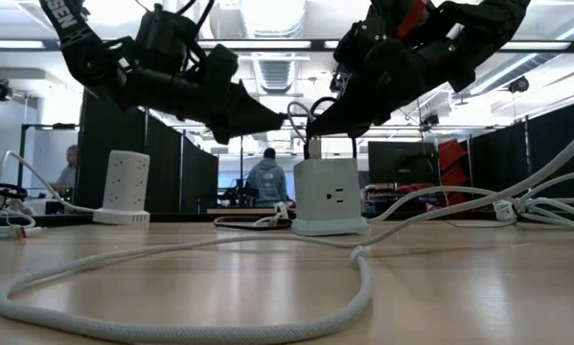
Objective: Insert USB
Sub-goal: Insert the purple charger cable into the green charger adapter, then insert the light blue charger cable into the top white outlet extension
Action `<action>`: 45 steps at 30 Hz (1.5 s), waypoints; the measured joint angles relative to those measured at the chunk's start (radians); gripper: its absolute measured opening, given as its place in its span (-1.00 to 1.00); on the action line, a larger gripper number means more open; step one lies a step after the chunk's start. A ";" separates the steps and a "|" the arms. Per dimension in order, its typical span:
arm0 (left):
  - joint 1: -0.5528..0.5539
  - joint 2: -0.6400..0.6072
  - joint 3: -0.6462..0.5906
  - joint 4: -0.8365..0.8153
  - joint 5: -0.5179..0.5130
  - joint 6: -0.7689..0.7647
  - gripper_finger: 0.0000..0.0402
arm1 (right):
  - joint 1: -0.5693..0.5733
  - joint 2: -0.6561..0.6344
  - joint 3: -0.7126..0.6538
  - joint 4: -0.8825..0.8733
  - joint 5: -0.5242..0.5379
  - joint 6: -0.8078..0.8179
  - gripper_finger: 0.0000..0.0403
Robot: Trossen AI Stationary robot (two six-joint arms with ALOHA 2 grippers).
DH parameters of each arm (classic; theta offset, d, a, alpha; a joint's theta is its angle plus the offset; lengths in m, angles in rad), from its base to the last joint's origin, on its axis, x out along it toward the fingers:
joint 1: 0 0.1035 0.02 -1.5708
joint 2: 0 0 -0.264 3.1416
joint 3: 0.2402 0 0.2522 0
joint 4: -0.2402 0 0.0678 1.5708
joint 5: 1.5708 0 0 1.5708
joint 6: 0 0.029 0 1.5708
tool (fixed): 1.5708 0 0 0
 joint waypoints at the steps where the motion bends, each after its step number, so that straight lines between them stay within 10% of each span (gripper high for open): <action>1: 0.000 0.005 0.000 0.000 0.000 0.009 -0.49 | 0.000 0.000 0.000 0.001 0.000 0.000 -1.00; 33: 0.000 0.043 0.000 -0.011 -0.013 -0.012 -0.49 | -0.014 0.025 0.000 -0.011 0.011 -0.037 -0.99; 45: 0.017 -0.233 0.001 -0.477 -0.262 -0.131 -0.49 | -0.013 -0.199 -0.003 -0.253 0.046 -0.002 -0.23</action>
